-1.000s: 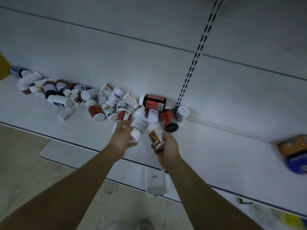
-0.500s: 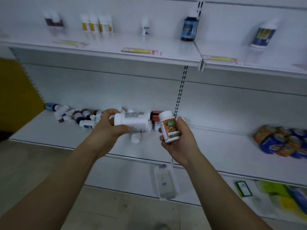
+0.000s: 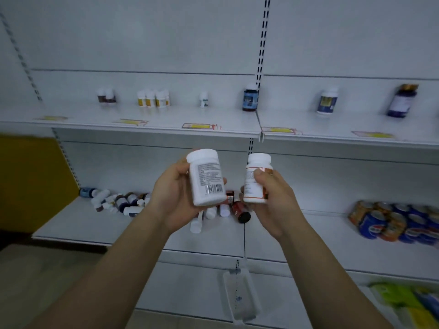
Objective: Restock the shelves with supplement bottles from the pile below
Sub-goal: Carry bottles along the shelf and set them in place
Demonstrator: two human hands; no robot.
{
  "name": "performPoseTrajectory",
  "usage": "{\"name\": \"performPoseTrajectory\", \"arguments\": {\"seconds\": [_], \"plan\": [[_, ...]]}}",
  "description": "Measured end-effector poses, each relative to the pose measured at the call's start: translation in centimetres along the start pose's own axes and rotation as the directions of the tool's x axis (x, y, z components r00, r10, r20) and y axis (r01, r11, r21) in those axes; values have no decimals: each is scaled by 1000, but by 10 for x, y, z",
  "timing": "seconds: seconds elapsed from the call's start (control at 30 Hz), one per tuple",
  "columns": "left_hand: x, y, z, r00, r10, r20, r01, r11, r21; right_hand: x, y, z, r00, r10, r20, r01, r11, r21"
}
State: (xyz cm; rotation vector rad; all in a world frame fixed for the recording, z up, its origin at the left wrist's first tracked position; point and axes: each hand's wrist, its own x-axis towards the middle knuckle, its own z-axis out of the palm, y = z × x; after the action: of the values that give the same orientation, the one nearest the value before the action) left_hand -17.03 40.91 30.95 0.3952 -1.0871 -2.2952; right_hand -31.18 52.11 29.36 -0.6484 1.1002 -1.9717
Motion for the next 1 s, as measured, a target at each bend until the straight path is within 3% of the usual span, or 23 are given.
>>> {"name": "performPoseTrajectory", "arguments": {"seconds": [0.27, 0.4, 0.5, 0.63, 0.83, 1.0], "plan": [[14, -44, 91, 997, 68, 36, -68, 998, -3, -20, -69, -55, 1000, -1, 8, 1, 1000, 18], [26, -68, 123, 995, -7, 99, 17, 995, -98, -27, -95, -88, 994, -106, 16, 107, 992, -70], [32, -84, 142, 992, -56, 110, 69, 991, -118, -29, -110, -113, 995, -74, -60, 68, 994, -90], [41, -106, 172, 999, -24, 34, 26, 997, -67, -37, -128, -142, 994, -16, -111, 19, 999, 27], [58, -131, 200, 991, -24, 128, 20, 999, 34, -44, -145, -185, 995, -13, -101, 19, 998, 66], [81, -154, 214, 967, -98, 236, 71, 990, 123, -61, -151, -215, 973, 37, -226, 12, 977, 213]]}}
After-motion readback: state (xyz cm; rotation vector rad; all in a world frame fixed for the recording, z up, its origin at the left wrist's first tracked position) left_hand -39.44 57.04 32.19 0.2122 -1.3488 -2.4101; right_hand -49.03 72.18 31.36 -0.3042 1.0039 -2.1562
